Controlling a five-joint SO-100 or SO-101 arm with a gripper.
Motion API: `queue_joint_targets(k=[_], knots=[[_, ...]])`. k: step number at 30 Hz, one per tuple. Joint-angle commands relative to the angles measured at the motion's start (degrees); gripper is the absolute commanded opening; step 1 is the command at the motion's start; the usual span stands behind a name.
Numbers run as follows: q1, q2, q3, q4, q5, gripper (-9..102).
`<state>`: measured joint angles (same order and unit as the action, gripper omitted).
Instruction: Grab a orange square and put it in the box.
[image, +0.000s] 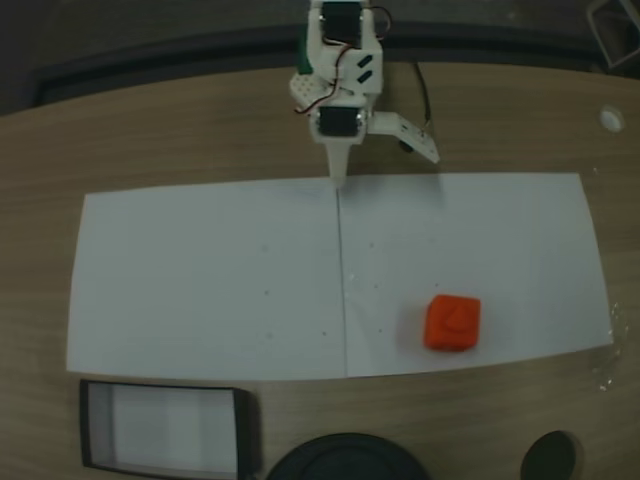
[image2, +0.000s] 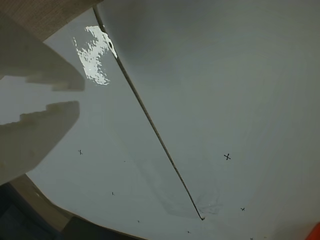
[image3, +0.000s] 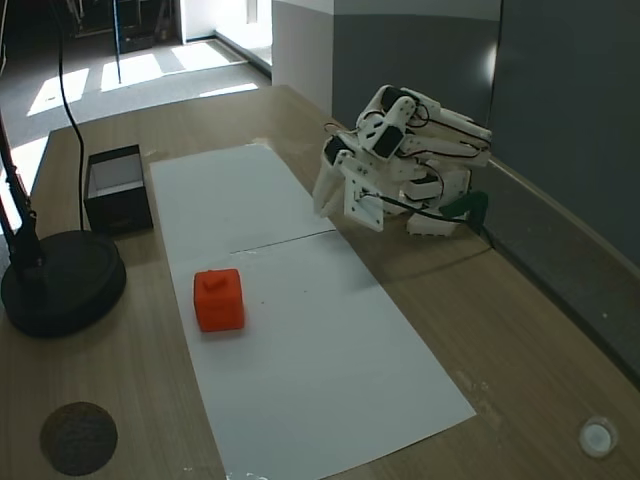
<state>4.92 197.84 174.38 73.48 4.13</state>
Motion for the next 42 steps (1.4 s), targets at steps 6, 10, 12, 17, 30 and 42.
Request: queue_joint_targets(k=[6, 10, 12, 17, 30, 42], knots=[[0.2, 1.4, -2.4, 0.5, 0.4, 0], [0.2, 1.4, -2.4, 0.5, 0.4, 0], [0.1, 1.4, -2.4, 0.5, 0.3, 0], [0.1, 1.4, -2.4, 0.5, 0.2, 0], [-6.6, 1.4, -3.4, -20.1, 0.4, 16], [-18.3, -20.3, -32.6, -11.0, 5.1, 33]])
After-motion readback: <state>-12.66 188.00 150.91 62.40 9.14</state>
